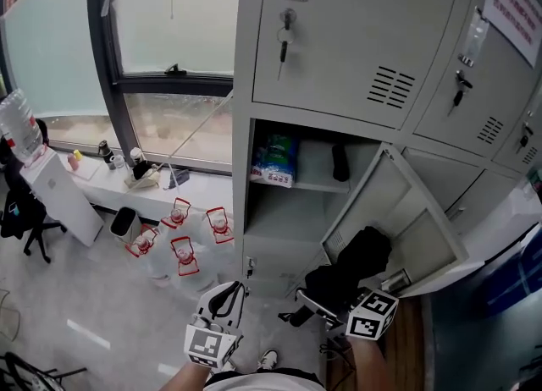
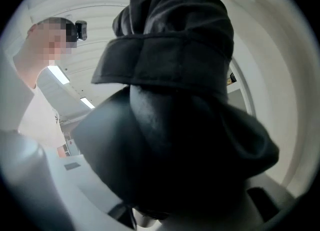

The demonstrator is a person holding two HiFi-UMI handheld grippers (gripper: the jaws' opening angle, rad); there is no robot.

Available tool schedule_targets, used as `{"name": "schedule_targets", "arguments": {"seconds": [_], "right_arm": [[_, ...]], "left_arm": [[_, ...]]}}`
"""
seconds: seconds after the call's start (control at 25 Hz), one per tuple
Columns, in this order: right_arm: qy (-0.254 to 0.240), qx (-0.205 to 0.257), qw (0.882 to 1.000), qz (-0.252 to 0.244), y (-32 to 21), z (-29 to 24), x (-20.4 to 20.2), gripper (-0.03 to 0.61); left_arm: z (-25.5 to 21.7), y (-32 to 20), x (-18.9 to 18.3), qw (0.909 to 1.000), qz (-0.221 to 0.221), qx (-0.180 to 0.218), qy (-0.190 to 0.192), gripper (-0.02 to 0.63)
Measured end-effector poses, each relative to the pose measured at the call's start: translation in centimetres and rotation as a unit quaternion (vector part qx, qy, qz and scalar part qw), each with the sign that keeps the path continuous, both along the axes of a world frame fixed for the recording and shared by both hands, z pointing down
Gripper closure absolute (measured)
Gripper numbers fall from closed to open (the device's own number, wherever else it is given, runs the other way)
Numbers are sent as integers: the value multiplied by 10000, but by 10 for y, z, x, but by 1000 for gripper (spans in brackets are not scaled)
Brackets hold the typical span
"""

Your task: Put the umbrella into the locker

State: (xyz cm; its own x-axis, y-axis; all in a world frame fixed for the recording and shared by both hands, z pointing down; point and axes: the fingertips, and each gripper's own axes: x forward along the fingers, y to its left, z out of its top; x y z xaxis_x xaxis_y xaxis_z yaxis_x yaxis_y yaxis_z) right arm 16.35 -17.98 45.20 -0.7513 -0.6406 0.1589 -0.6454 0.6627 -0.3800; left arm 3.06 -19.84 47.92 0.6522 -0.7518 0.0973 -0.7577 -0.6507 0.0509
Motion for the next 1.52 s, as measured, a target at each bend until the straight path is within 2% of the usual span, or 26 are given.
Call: {"name": "schedule_targets", "arguments": {"seconds": [0.24, 0.56, 0.68, 1.08, 1.2, 1.4, 1.52], "right_arm": [[-11, -96, 9999, -101, -49, -21, -18, 368], [119, -428, 9990, 41, -117, -36, -14, 368], [488, -485, 9973, 265, -137, -34, -8, 368], [1359, -822, 9867, 360, -185, -44, -7, 368], [1547, -761, 9834, 570, -197, -55, 3, 370], [1519, -602, 9815, 1003, -213, -76, 21, 370], [1463, -701, 9797, 1177, -220, -77, 31, 370]], "left_arm": [[-2, -10, -1, 9997, 182, 32, 179, 575], [-18, -19, -17, 9988, 260, 124, 393, 575], [-18, -18, -19, 9986, 302, 102, 412, 575], [-17, -18, -25, 9981, 377, 37, 492, 575], [-16, -19, -29, 9978, 379, 8, 541, 575], [-11, -22, -30, 9974, 434, -68, 579, 575], [-10, -22, -29, 9970, 489, -108, 589, 575]]}}
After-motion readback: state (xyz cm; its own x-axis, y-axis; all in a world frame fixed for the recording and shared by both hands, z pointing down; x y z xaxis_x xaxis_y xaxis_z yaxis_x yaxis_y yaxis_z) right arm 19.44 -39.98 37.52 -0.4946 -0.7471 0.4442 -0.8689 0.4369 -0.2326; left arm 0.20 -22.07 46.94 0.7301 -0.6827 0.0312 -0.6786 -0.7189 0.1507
